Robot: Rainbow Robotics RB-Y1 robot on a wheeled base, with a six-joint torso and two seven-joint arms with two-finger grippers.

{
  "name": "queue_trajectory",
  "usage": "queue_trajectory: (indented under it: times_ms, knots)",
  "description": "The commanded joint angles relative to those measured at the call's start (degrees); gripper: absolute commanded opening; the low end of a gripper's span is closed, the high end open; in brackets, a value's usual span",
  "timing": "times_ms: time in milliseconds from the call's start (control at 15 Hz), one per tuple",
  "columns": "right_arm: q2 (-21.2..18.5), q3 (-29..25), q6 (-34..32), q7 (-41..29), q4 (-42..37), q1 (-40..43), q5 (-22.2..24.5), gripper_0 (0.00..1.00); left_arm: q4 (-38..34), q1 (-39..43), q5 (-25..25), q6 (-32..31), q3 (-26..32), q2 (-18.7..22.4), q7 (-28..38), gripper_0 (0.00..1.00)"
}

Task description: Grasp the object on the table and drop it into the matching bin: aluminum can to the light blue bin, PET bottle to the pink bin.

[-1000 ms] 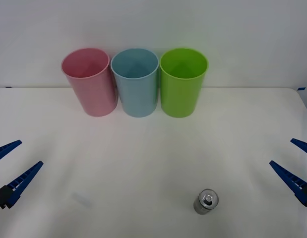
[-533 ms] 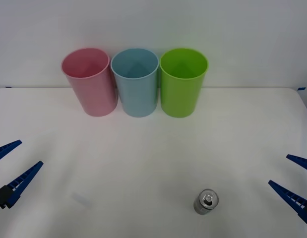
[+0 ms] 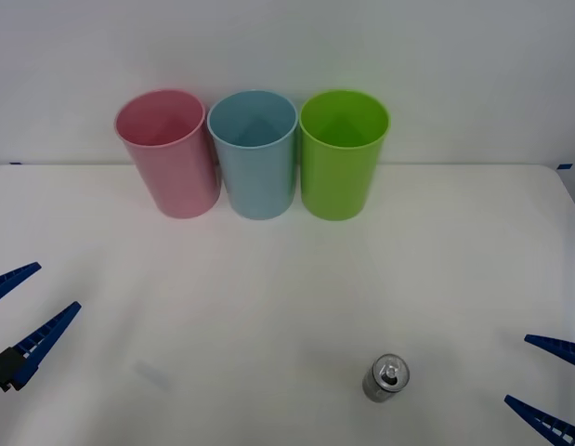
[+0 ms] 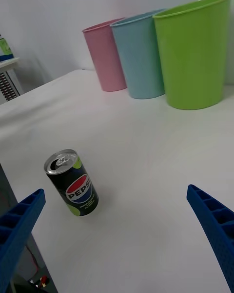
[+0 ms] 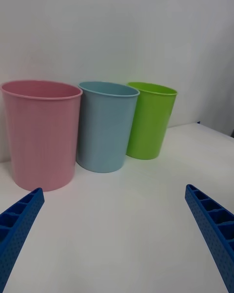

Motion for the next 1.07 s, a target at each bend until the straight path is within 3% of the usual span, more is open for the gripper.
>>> queue_trajectory:
  times_ms: [67, 400, 733, 1067]
  knots:
    - [0.05, 0.70, -1.84, 5.31, 1.17, -0.01, 0.16, 1.00, 0.00, 0.00, 0.00, 0.00, 0.00, 0.00, 0.00, 1.00]
    - [0.05, 4.48, -2.89, 15.51, 7.32, -2.65, 0.16, 1.00, 0.00, 0.00, 0.00, 0.00, 0.00, 0.00, 0.00, 1.00]
    - [0.40, 8.44, -4.04, 17.88, 12.68, -5.20, 0.16, 1.00, 0.00, 0.00, 0.00, 0.00, 0.00, 0.00, 0.00, 1.00]
    - [6.03, 8.88, -2.89, 19.02, 12.94, -7.22, 4.91, 1.00, 0.00, 0.00, 0.00, 0.00, 0.00, 0.00, 0.00, 1.00]
